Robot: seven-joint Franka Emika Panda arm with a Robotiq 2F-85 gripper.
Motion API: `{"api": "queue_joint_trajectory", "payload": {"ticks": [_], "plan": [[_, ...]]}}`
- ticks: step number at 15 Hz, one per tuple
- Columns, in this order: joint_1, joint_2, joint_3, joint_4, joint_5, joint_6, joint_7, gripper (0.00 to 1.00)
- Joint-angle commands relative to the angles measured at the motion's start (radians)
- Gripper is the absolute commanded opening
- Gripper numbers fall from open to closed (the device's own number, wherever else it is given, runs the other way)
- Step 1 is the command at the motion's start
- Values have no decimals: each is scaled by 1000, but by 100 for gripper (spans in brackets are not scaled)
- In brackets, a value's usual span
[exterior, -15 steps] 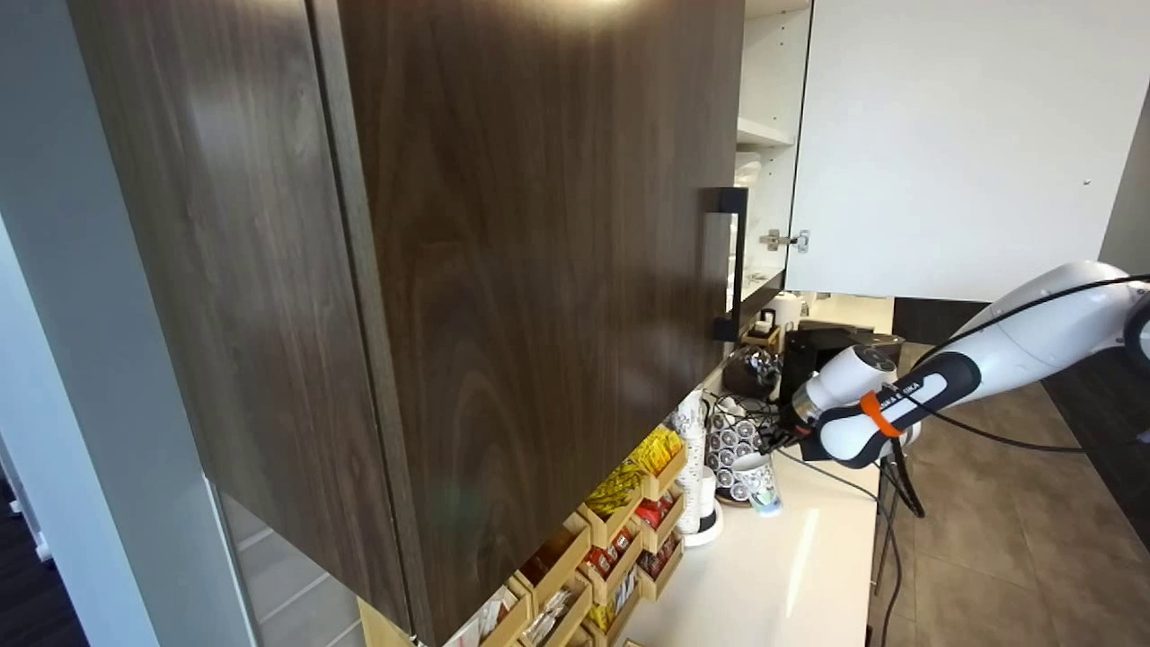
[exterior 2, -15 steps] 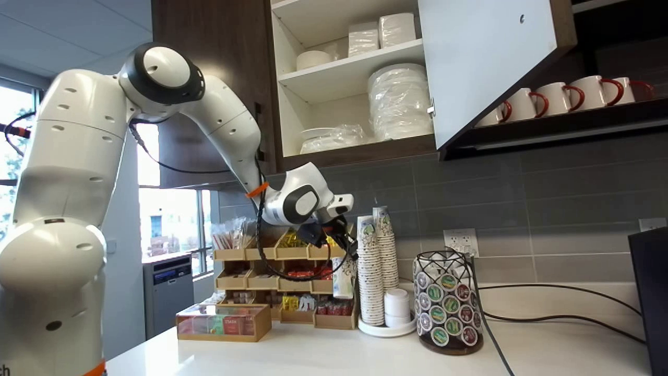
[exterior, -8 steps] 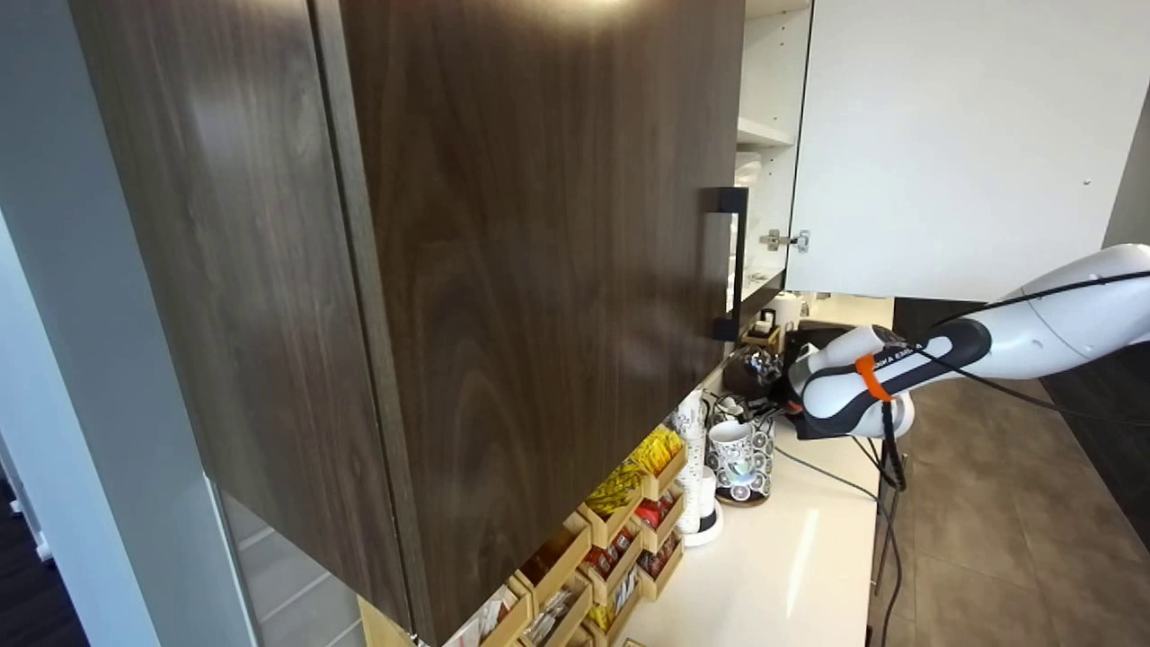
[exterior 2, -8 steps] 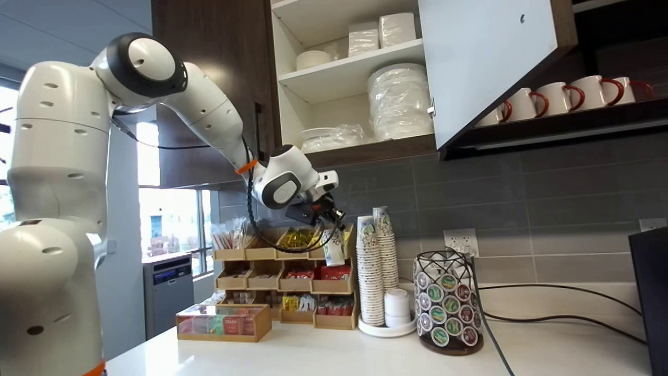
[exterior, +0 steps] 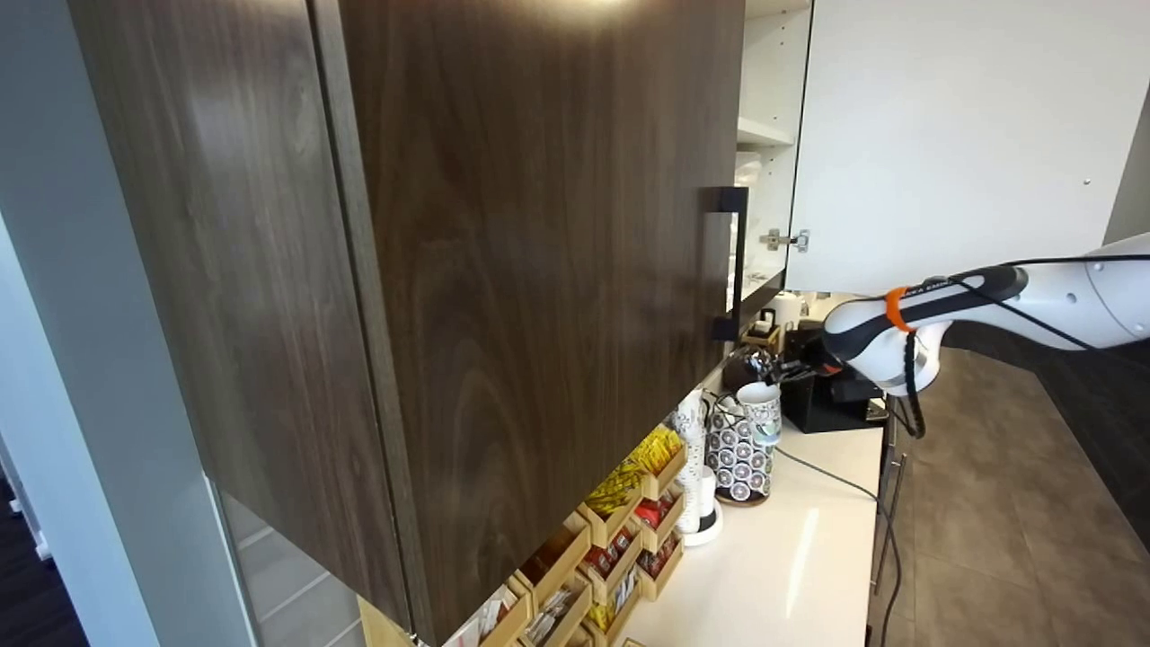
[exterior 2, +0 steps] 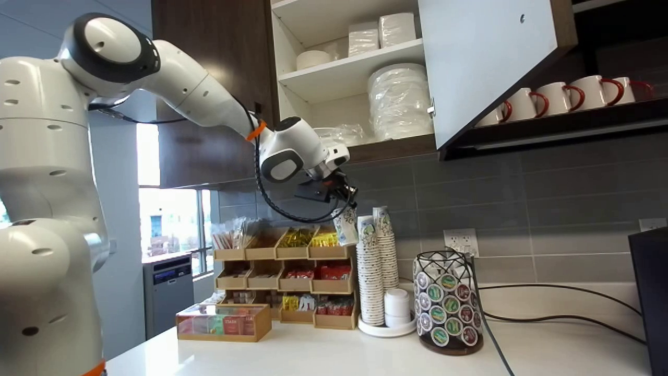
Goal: Pick up the paper cup and place it the right way up in the bottom shelf of the open cabinet
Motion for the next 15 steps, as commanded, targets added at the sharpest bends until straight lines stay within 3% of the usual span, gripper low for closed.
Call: {"api": "queue_joint_trajectory", "payload": {"ticks": [1, 6, 10, 11, 15], "plan": [[0, -101, -95, -32, 177, -197, -235, 1], [-12, -155, -205, -49, 257, -375, -375, 1], [-4, -193, -244, -42, 298, -466, -436, 1], [74, -150, -305, -17, 224, -407, -369, 3], [75, -172, -311, -17, 231, -430, -377, 3]]}}
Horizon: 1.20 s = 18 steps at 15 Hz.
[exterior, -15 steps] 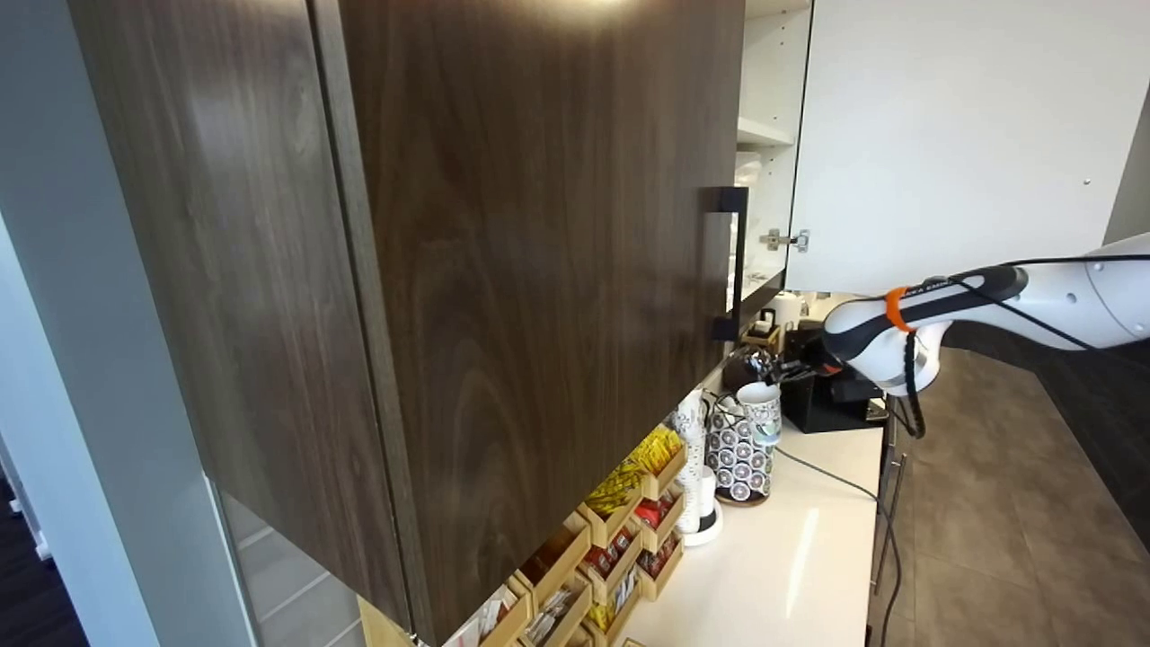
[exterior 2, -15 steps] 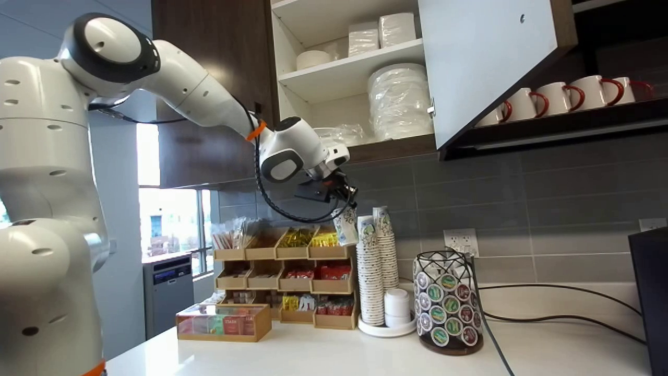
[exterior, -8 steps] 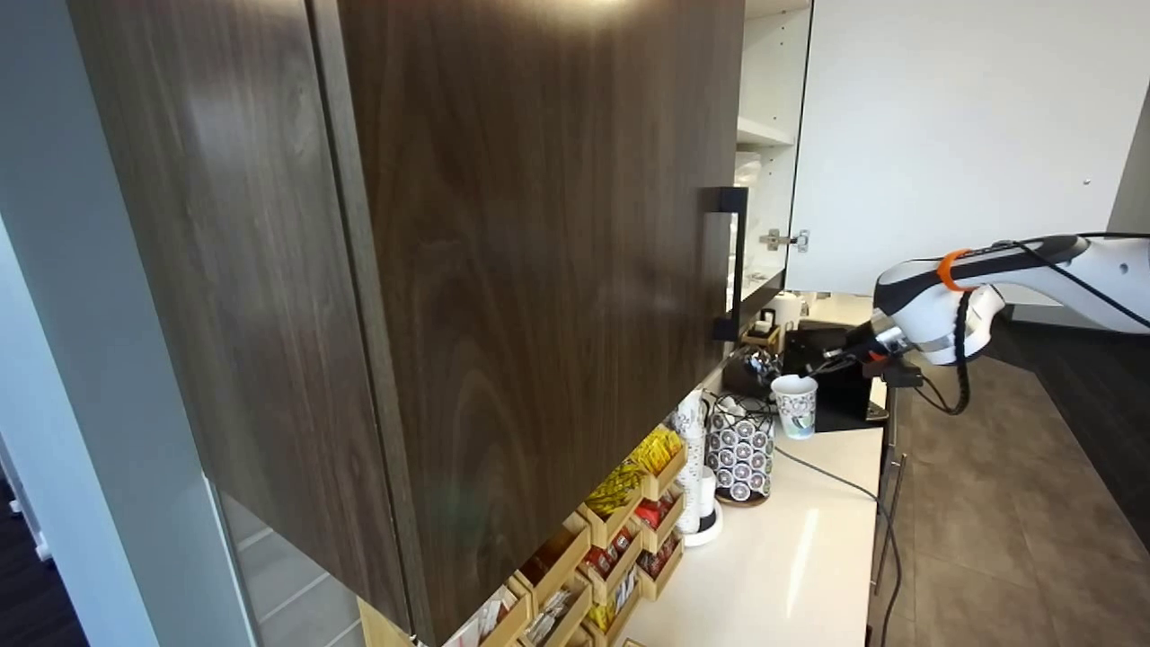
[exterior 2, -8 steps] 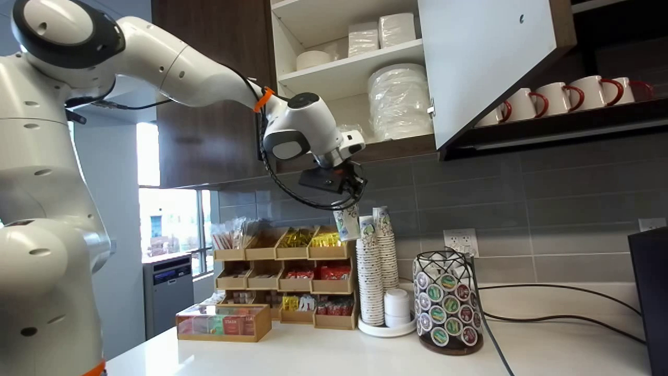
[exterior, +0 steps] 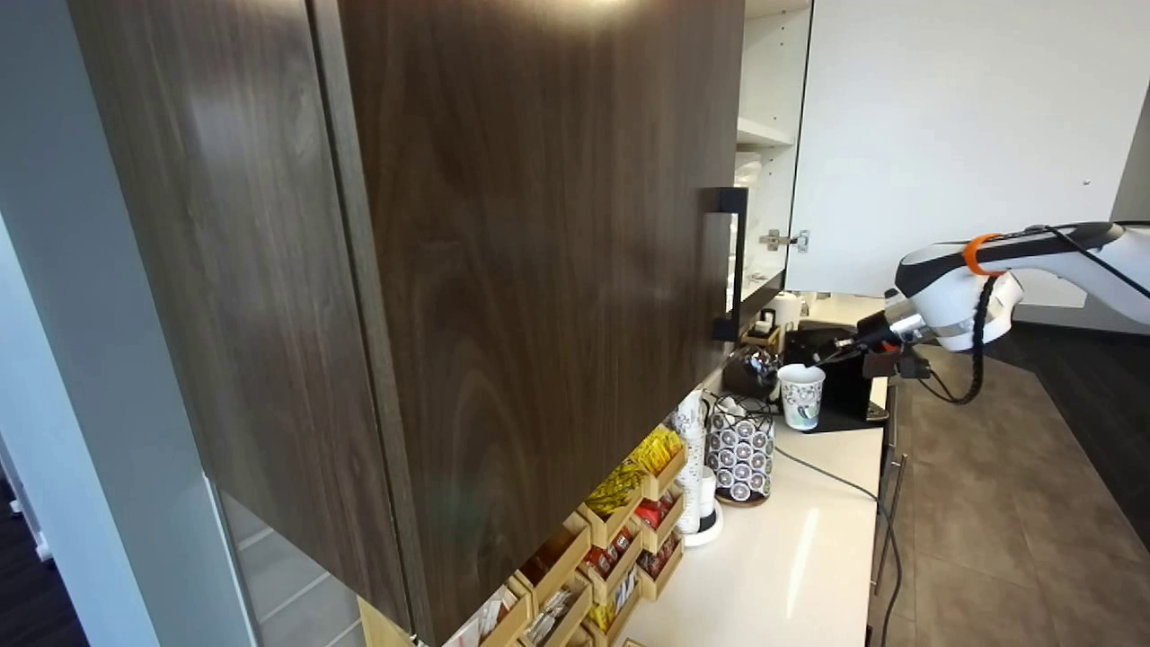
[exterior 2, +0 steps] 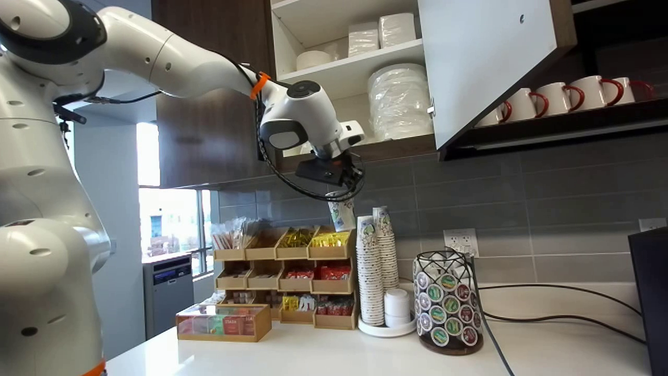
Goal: Pick up the paper cup and place it the right way up in the bottom shelf of the open cabinet
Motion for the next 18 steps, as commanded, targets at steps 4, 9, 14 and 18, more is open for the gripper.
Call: {"api": "queue_joint_trajectory", "payload": {"ticks": [4, 9, 14, 18], "plan": [[130, -19, -142, 55, 6, -15, -7, 1], [171, -43, -212, 128, 13, -36, 4, 1], [193, -55, -242, 192, 5, -120, 32, 1], [192, -59, -245, 239, -8, -157, 61, 1]]}}
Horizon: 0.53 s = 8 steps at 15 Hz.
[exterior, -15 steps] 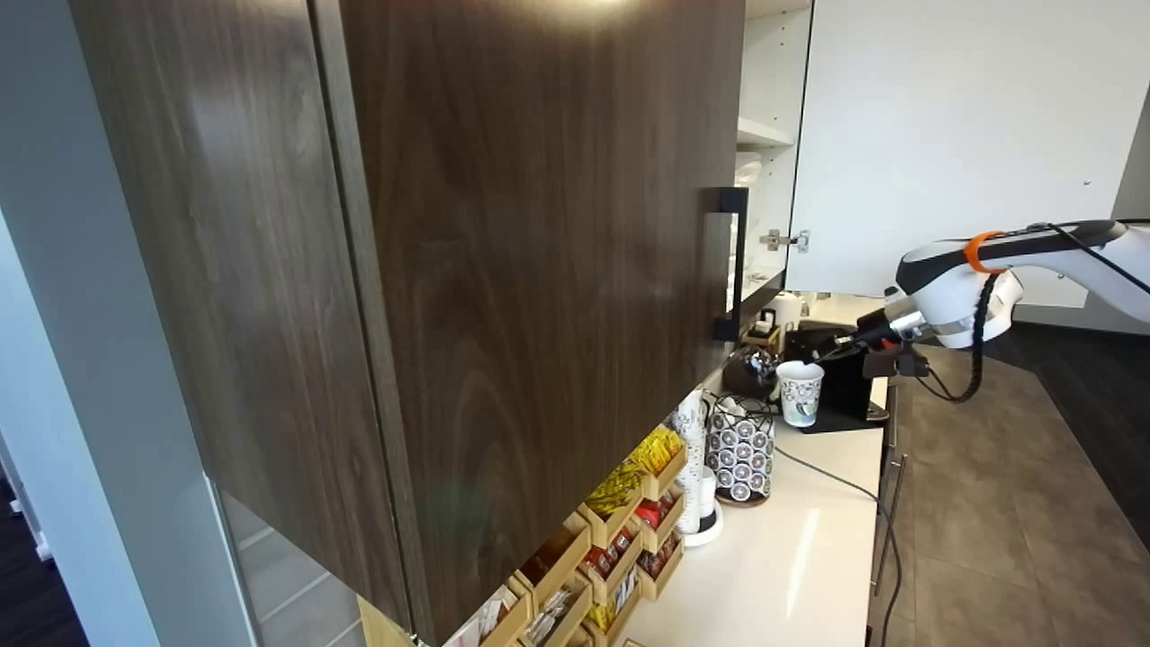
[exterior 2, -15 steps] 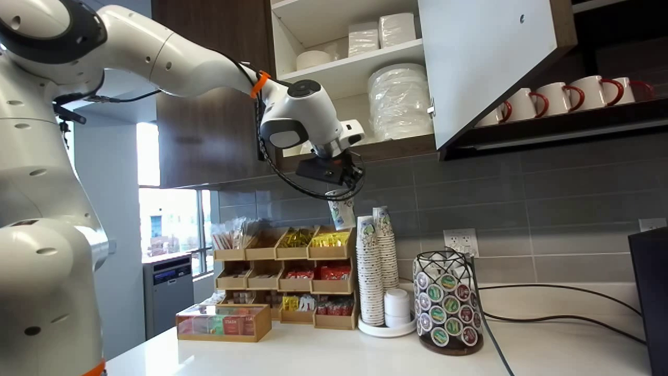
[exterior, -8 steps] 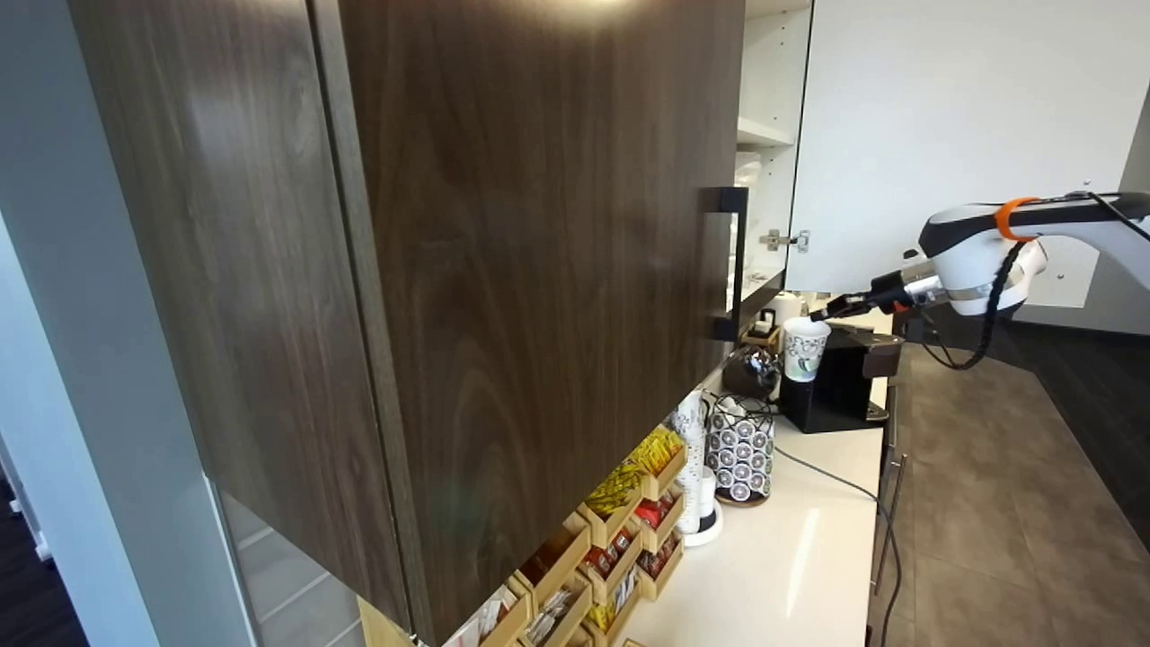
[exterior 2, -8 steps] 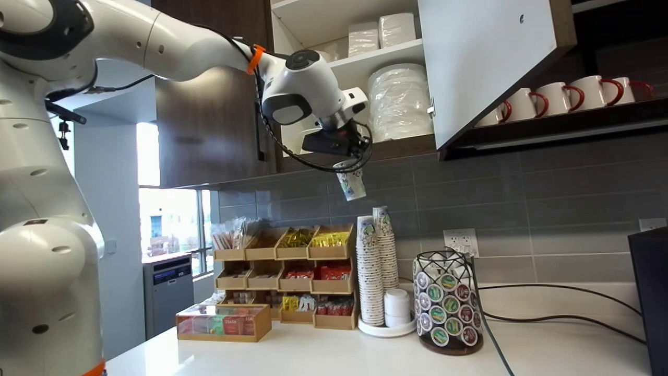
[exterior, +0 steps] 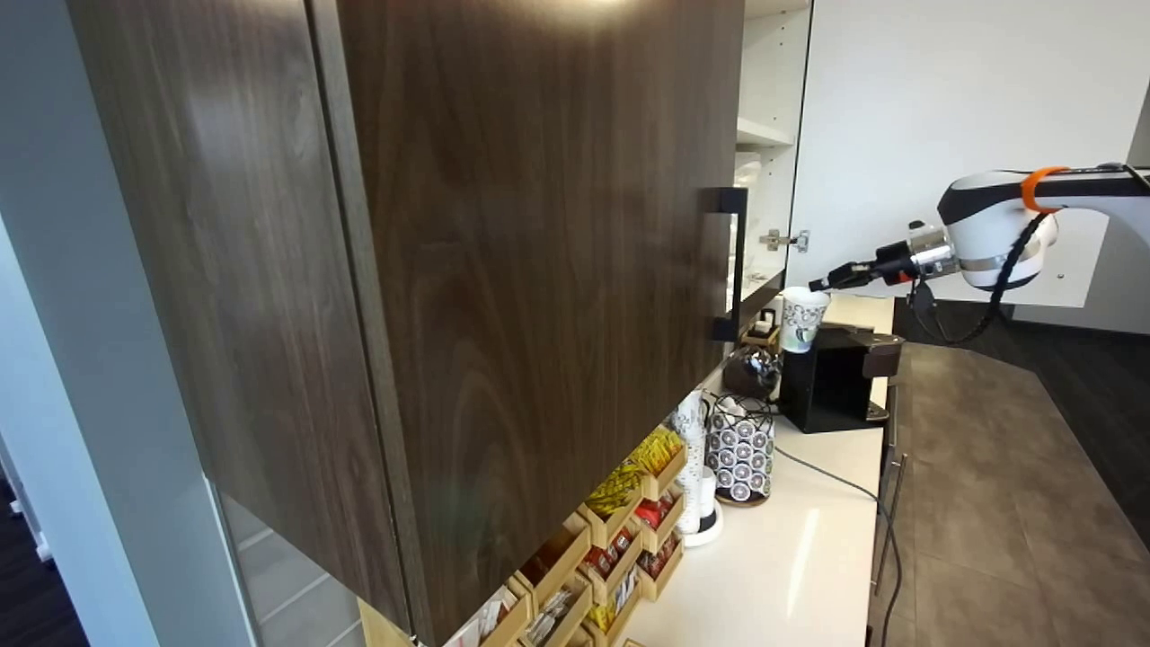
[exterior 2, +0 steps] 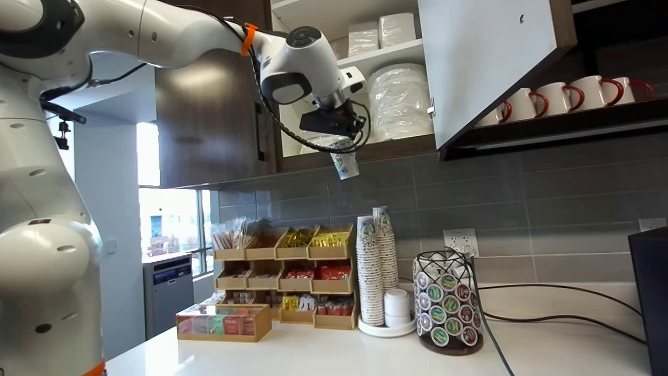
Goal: Pick up the paper cup and place it the right way up in the bottom shelf of the open cabinet
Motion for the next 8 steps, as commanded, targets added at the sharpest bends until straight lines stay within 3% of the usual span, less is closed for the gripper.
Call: {"api": "queue_joint_trajectory", "payload": {"ticks": [1, 8], "plan": [[18, -6, -20, 41, 1, -43, 34, 1], [56, 24, -8, 169, -7, -54, 100, 1]]}}
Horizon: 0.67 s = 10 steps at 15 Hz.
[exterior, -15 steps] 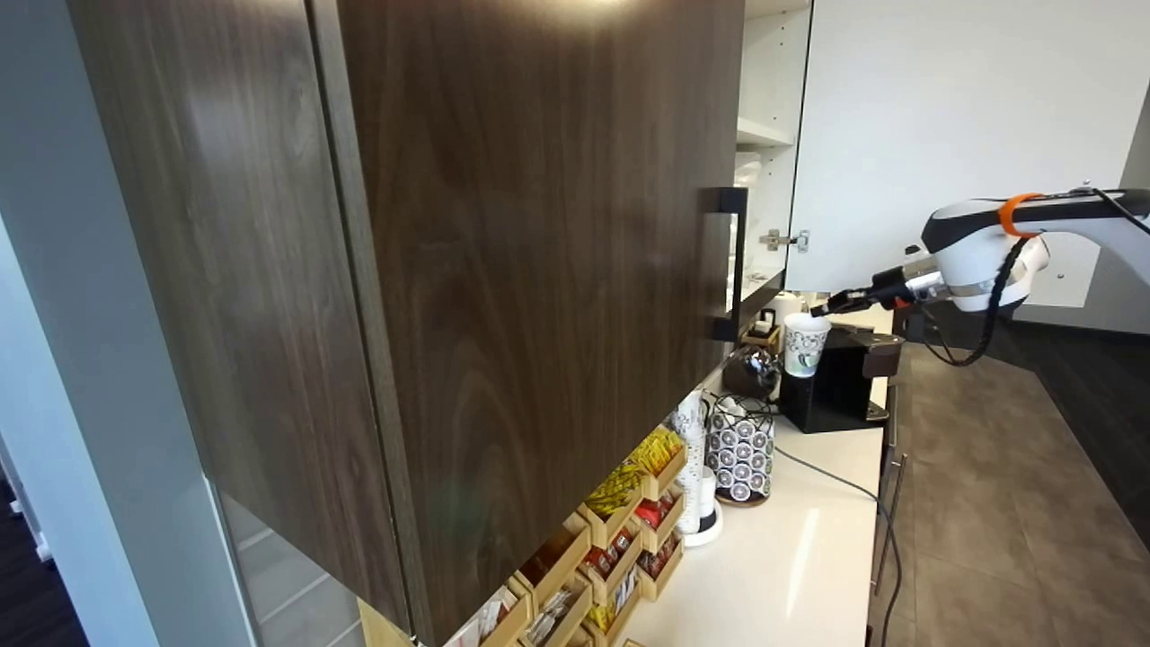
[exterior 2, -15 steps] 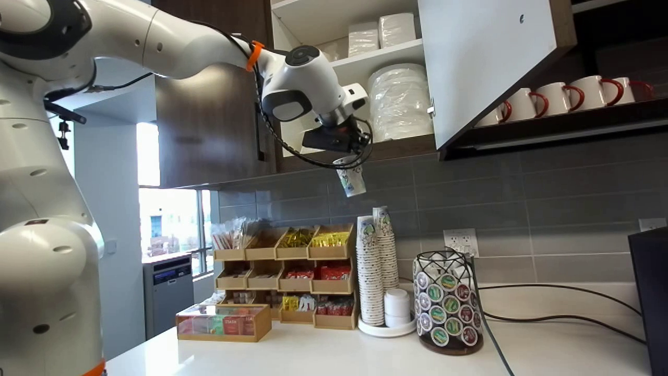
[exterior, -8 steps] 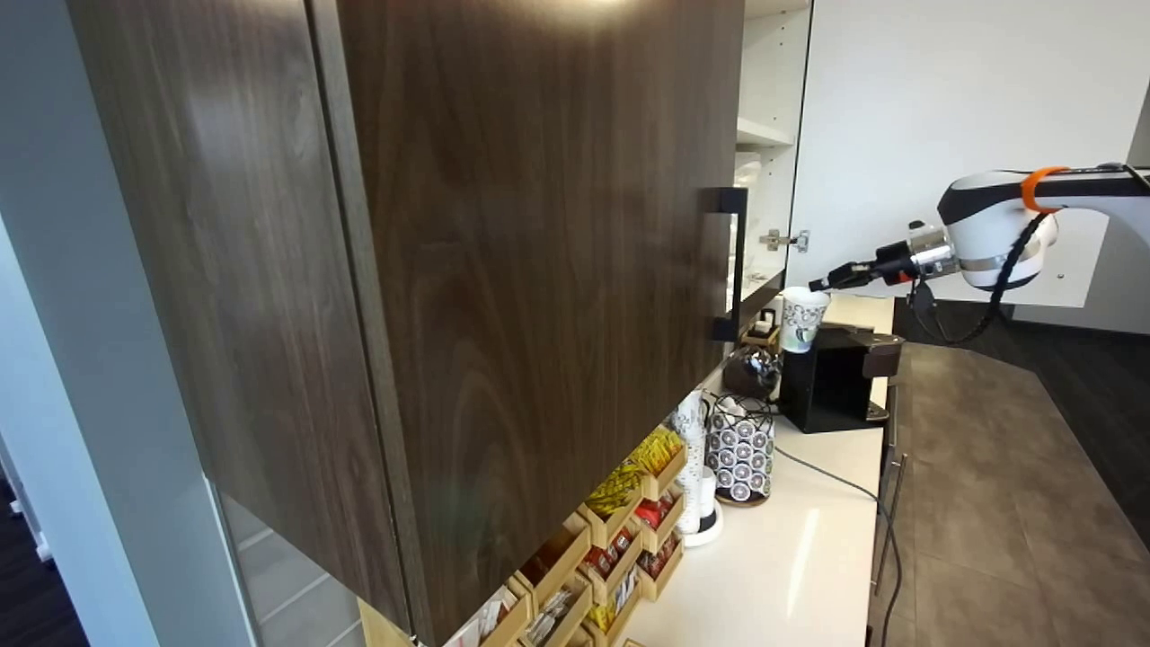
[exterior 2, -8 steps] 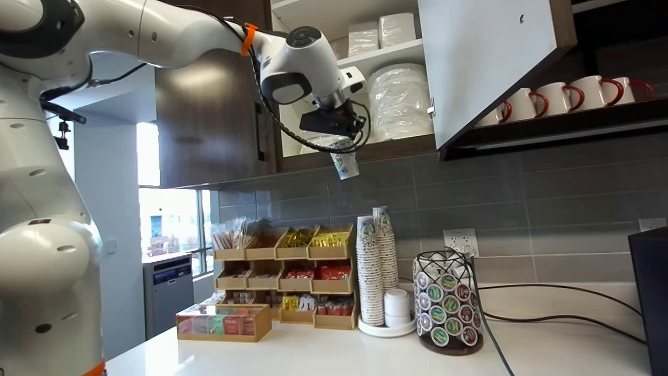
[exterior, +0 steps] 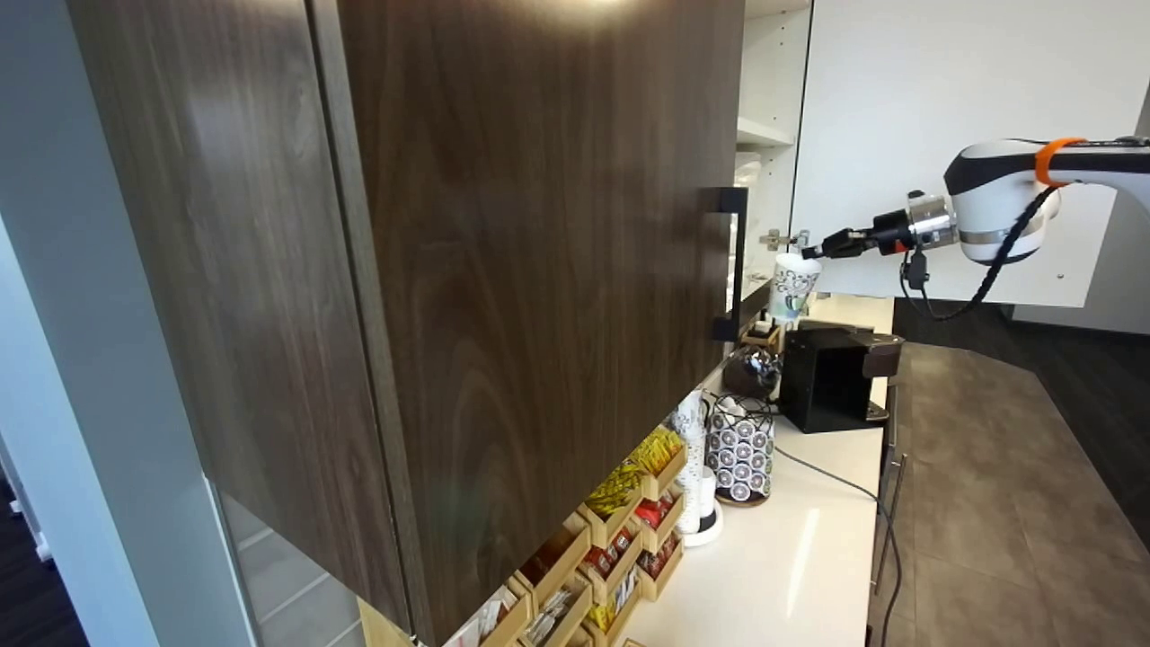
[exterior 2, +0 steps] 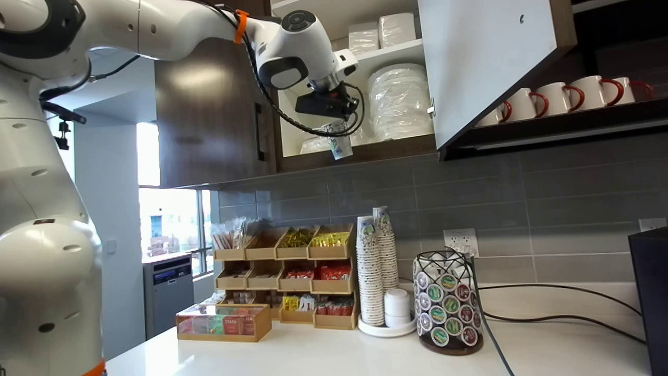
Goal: Pick up the paper cup and place it the right way up in the bottom shelf of the open cabinet
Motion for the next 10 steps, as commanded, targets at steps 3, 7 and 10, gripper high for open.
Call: {"api": "queue_joint_trajectory", "payload": {"ticks": [3, 7, 10], "plan": [[21, 38, -13, 112, -10, -66, 46, 1], [16, 82, 5, 177, -29, -42, 95, 1], [17, 129, 22, 226, -48, -18, 142, 1]]}}
